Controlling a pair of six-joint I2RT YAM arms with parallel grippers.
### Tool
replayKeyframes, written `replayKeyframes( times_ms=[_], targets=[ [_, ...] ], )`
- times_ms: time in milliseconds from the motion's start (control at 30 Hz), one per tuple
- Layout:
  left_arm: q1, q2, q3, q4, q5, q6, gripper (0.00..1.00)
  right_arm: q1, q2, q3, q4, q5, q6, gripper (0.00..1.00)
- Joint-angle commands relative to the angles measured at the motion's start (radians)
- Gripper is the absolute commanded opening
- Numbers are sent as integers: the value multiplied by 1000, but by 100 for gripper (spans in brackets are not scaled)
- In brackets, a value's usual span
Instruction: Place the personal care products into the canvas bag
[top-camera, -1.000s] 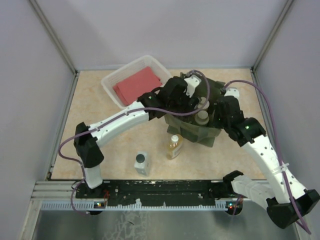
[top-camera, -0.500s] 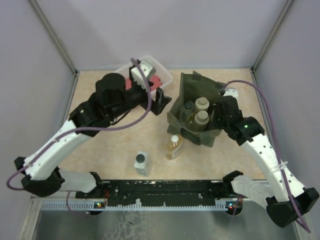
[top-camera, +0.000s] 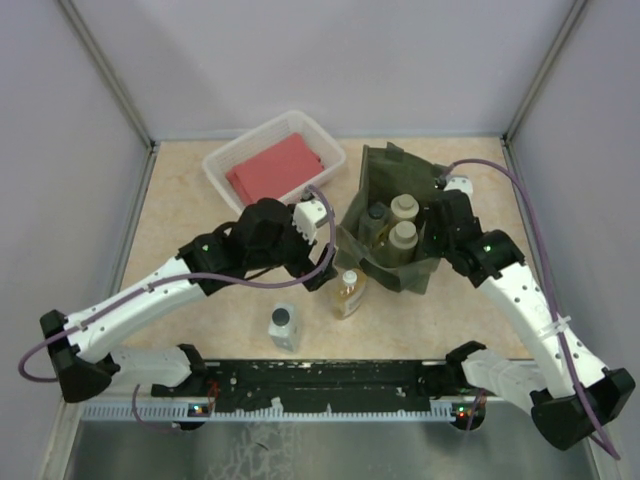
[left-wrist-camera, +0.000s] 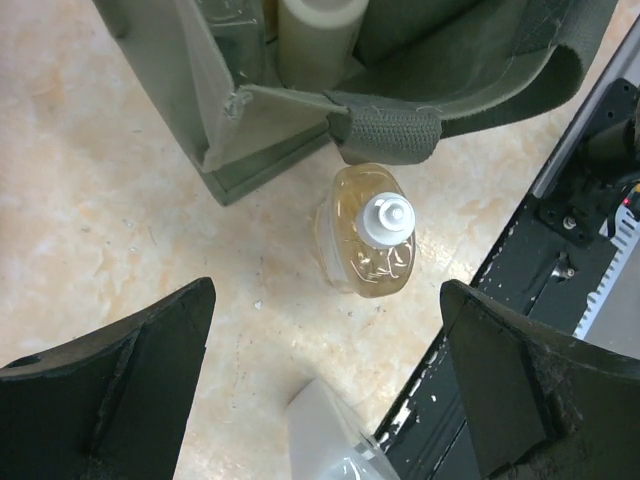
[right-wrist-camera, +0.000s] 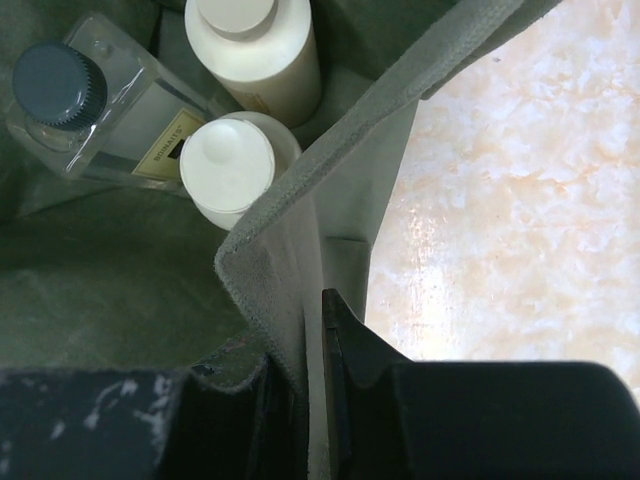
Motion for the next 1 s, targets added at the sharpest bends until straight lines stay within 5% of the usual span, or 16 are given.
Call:
replayKeyframes(
  times_ms=[0,833,900,967],
  targets=[
    [-23,26,-33,88,31,-10,100,3,25,20,9,6,10,16],
    [-112,360,-114,287,32,-84,100,3,16,6,13,-2,9,16],
    [-112,373,-105,288,34,-83,96,3,17,6,13,-1,9,16],
    [-111,378,-98,287,33,-80,82,3,17,5,12,0,9,16]
  ],
)
